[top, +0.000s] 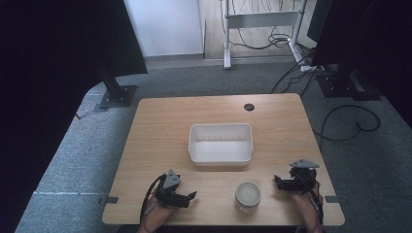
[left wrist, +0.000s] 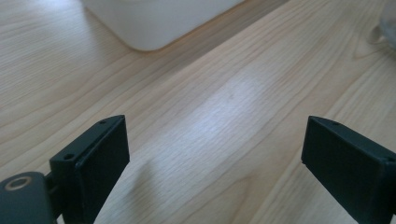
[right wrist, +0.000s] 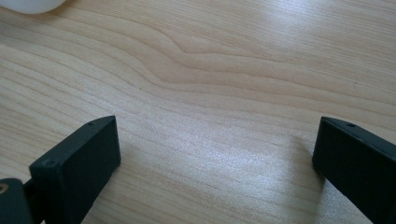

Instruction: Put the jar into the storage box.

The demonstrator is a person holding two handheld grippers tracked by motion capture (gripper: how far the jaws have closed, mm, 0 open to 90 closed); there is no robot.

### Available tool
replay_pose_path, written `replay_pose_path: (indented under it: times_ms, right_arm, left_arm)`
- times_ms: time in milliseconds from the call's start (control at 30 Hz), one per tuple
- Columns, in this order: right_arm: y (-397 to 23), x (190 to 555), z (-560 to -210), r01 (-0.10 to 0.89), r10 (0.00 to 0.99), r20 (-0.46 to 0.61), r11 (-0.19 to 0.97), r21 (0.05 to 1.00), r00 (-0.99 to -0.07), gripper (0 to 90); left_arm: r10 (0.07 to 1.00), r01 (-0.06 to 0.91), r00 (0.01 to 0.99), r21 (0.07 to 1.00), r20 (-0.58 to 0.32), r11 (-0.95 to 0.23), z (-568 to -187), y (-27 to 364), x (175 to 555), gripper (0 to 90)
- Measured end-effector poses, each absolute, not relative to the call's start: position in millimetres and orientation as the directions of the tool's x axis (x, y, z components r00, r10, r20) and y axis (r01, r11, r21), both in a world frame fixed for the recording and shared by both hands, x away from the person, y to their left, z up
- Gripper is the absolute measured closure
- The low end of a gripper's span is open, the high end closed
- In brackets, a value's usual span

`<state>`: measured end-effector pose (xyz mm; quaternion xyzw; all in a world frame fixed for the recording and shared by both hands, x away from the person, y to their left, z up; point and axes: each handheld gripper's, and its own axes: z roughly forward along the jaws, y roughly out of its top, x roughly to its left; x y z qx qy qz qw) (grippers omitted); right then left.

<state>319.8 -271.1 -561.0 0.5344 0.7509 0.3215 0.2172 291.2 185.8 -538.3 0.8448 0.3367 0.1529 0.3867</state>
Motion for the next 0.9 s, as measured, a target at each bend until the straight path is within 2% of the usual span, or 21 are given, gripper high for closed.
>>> replay_pose_path:
  times_ms: [900]
  right_arm:
    - [-271.1, 319.6, -561.0, 0.663, 0.942, 0.017, 0.223, 0.714, -0.335, 0.6]
  left_arm:
    - [0.573, 0.36, 0.82, 0.788, -0.012, -0.499, -521.3, 139.2, 283.2, 5.7]
